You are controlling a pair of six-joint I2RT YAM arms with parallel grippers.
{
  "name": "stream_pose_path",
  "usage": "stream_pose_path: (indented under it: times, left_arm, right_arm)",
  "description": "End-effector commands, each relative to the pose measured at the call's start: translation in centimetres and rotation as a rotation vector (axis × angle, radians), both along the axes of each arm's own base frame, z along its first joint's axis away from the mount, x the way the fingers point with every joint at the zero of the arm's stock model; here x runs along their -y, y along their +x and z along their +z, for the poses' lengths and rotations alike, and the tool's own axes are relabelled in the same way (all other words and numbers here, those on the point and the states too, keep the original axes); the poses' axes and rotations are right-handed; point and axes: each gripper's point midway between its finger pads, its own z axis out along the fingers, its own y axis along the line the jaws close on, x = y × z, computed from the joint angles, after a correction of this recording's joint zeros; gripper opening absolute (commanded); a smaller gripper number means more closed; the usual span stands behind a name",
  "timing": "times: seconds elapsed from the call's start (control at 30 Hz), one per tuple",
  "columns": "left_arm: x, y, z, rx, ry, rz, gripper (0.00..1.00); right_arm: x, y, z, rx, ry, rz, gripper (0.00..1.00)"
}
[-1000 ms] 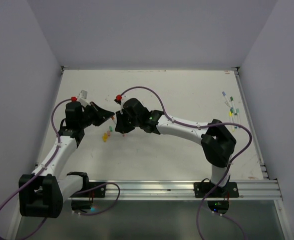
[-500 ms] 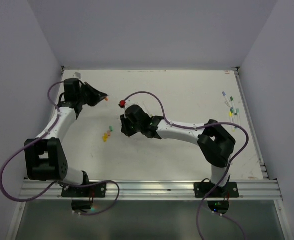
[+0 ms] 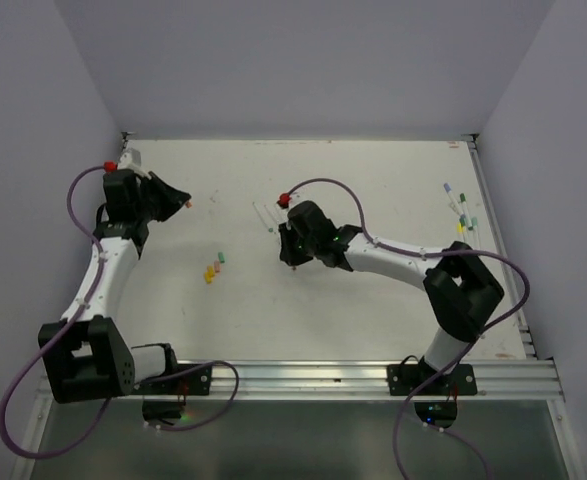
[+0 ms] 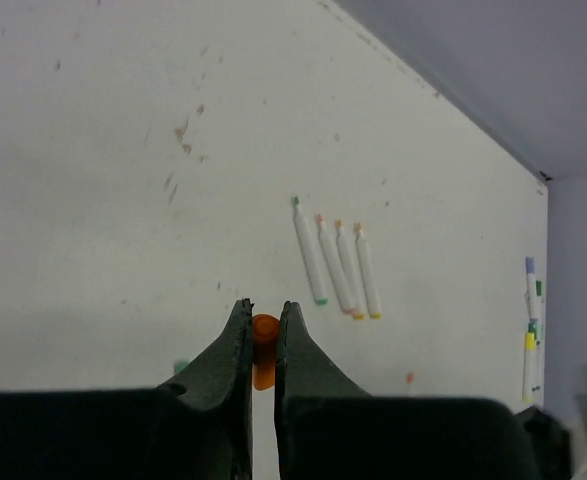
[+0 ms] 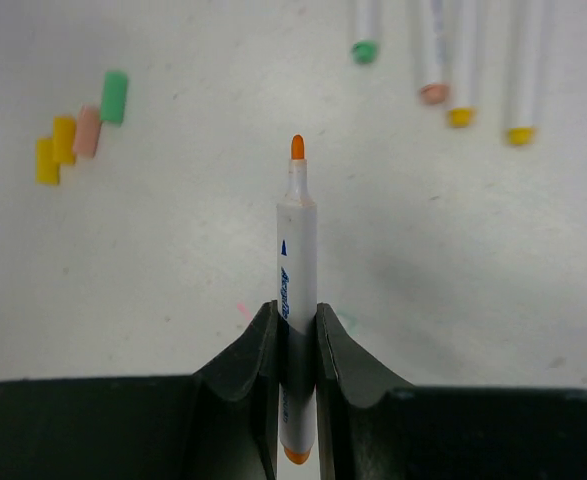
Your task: Open the pen caps
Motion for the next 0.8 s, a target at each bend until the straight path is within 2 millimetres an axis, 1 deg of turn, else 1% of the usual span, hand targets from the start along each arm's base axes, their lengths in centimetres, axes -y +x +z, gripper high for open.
stream_pose_path:
  times: [0.0, 0.03, 0.07, 0.1, 0.13, 0.17, 0.2, 0.23, 0.27, 0.3, 0.33, 0.37, 0.4, 0.43, 0.47, 0.5, 0.53, 0.57, 0.6, 0.63, 0.67, 0.77]
  left_arm:
    - [-0.4, -5.0, -5.5, -0.11, 0.122, -0.047, 0.0]
    - [-0.6, -6.3, -6.2, -0.129, 0.145, -0.042, 0.0]
    - [-0.8, -7.7, -8.3, -0.182, 0.155, -0.031, 0.0]
    - [-0.7, -8.3, -8.7, -0.18, 0.163, -0.04, 0.0]
    - [-0.7, -9.4, -9.7, -0.224, 0.165, -0.042, 0.0]
    - [-0.9, -10.1, -10.6, -0.255, 0.17, -0.031, 0.0]
    - [-0.7, -10.4, -10.6, -0.26, 0.163, -0.034, 0.0]
    - [-0.6, -11.0, -11.0, -0.296, 0.146, -0.025, 0.0]
    - [-0.9, -11.2, -11.1, -0.308, 0.143, 0.002, 0.0]
    - [-0.8, -11.4, -11.1, -0.315, 0.135, 0.013, 0.0]
    - [-0.9, -11.5, -11.1, -0.326, 0.118, 0.047, 0.0]
    - [-1.6, -12.2, -11.7, -0.369, 0.127, 0.096, 0.0]
    - [-1.4, -12.5, -11.9, -0.386, 0.119, 0.107, 0.0]
    - [-1.3, -12.6, -12.0, -0.389, 0.104, 0.116, 0.0]
    - [-1.2, -12.8, -12.4, -0.398, 0.105, 0.125, 0.0]
    - [-1.0, -13.1, -12.7, -0.41, 0.111, 0.125, 0.0]
    - [-1.1, -13.2, -13.2, -0.425, 0.115, 0.135, 0.0]
    - [-1.1, -13.5, -13.9, -0.436, 0.118, 0.137, 0.0]
    - [-0.8, -13.6, -14.4, -0.447, 0.106, 0.128, 0.0]
    - [-0.4, -13.8, -15.1, -0.463, 0.088, 0.11, 0.0]
    - [0.5, -13.8, -15.6, -0.457, 0.054, 0.071, 0.0]
    - [0.9, -14.0, -17.0, -0.492, 0.042, 0.058, 0.0]
  right_arm:
    - [2.8, 4.8, 5.1, 0.089, 0.073, -0.081, 0.0]
    - [4.5, 6.3, 5.3, 0.097, 0.063, -0.119, 0.0]
    - [5.4, 7.2, 5.5, 0.097, 0.051, -0.139, 0.0]
    - [6.3, 8.1, 5.6, 0.107, 0.034, -0.15, 0.0]
    - [7.9, 9.7, 5.5, 0.112, 0.021, -0.19, 0.0]
    - [8.6, 10.9, 5.1, 0.11, 0.0, -0.209, 0.0]
    - [9.2, 11.8, 4.6, 0.102, -0.016, -0.217, 0.0]
    - [10.2, 12.9, 4.3, 0.101, -0.03, -0.229, 0.0]
    - [10.1, 13.8, 4.5, 0.115, -0.029, -0.231, 0.0]
    - [10.1, 14.3, 3.1, 0.097, -0.047, -0.232, 0.0]
    - [10.1, 14.8, 2.6, 0.096, -0.05, -0.235, 0.0]
    - [9.5, 15.5, 2.8, 0.1, -0.025, -0.22, 0.0]
    - [9.2, 15.7, 1.4, 0.078, -0.029, -0.209, 0.0]
    - [8.9, 15.9, 0.8, 0.069, -0.027, -0.198, 0.0]
    - [8.7, 16.6, 1.0, 0.081, -0.018, -0.197, 0.0]
    - [8.6, 16.8, 0.7, 0.077, -0.02, -0.195, 0.0]
    - [8.6, 17.0, -0.5, 0.061, -0.032, -0.19, 0.0]
    - [8.4, 17.3, -0.5, 0.059, -0.024, -0.188, 0.0]
    - [8.4, 17.5, -0.9, 0.052, -0.025, -0.186, 0.0]
    - [8.3, 17.7, -1.3, 0.045, -0.022, -0.184, 0.0]
    - [7.8, 17.7, -1.2, 0.04, -0.003, -0.17, 0.0]
    - [7.1, 17.9, -1.7, 0.016, 0.02, -0.154, 0.0]
